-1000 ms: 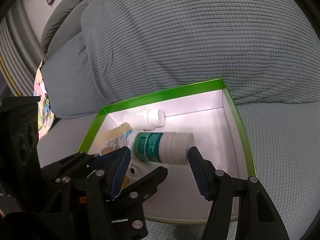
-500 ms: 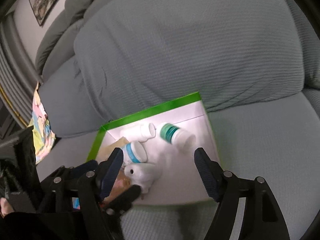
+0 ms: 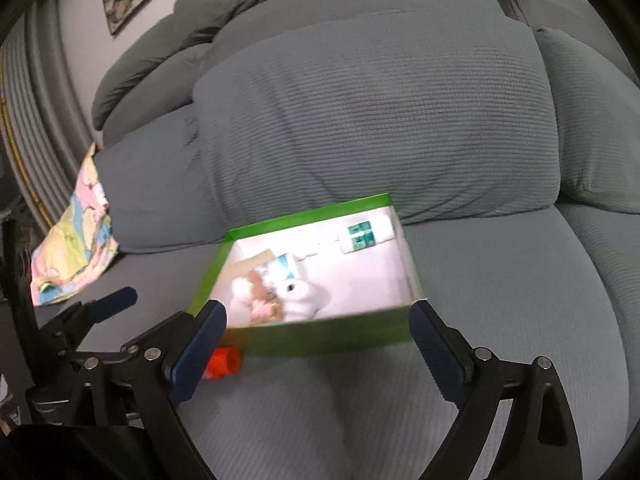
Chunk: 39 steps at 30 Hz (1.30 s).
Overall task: Organize rigid objects
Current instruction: 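Withdraw the right gripper from the box and move toward the spray bottle, then close the right gripper around the pink-and-red spray bottle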
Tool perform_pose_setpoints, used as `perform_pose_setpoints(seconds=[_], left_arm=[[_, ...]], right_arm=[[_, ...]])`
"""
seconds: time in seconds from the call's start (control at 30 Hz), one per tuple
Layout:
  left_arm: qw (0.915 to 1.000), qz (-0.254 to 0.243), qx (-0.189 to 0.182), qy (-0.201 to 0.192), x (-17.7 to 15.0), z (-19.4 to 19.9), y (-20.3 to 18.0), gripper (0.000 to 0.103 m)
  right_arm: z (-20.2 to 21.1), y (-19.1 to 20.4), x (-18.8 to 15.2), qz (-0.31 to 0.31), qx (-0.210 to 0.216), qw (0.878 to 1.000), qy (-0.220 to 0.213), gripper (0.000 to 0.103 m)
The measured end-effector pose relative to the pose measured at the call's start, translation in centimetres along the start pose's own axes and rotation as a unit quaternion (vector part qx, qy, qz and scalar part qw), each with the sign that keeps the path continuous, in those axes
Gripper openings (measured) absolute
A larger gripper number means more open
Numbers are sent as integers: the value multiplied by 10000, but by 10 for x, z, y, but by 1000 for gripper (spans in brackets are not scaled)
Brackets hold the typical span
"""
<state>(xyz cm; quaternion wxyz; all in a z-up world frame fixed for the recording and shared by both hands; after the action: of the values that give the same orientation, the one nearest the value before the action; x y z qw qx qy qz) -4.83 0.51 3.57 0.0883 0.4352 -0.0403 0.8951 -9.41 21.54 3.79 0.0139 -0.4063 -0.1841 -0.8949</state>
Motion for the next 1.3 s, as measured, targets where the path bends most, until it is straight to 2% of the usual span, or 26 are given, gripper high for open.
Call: perform_pose_setpoints(seconds=[0.23, 0.4, 0.7, 0.83, 1.3], left_arm=[[9997, 36, 189, -127, -23, 32, 12, 102], [9992, 253, 297, 46, -46, 31, 32, 102], [9937, 877, 327, 612, -85, 15, 74, 102], [9894, 1186, 189, 818, -94, 4, 88, 102], [9832, 1530, -115, 994, -107, -28, 107, 102]], right_arm=[[26, 22, -13, 75, 178, 9996, -181, 94], [27, 34, -27, 117, 197, 9997, -52, 94], [-4, 52, -61, 147, 272, 9981, 542, 94], [-17, 57, -68, 139, 329, 9967, 734, 94], [-63, 59, -88, 248, 258, 9910, 1288, 94]])
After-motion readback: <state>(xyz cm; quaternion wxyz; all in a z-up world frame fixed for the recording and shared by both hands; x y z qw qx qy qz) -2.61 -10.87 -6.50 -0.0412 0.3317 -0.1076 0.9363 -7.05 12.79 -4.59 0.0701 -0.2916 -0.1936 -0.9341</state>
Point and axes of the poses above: each gripper's, at about its wrist camera, not at the fingertips, and z roughly against the way its jaws point, y to its left, x to its top, the point moved 1 cm from there along -z, roughly the way its jaws point, and after that the axes turned 4 degrees about -z, right-handed, at the moved point
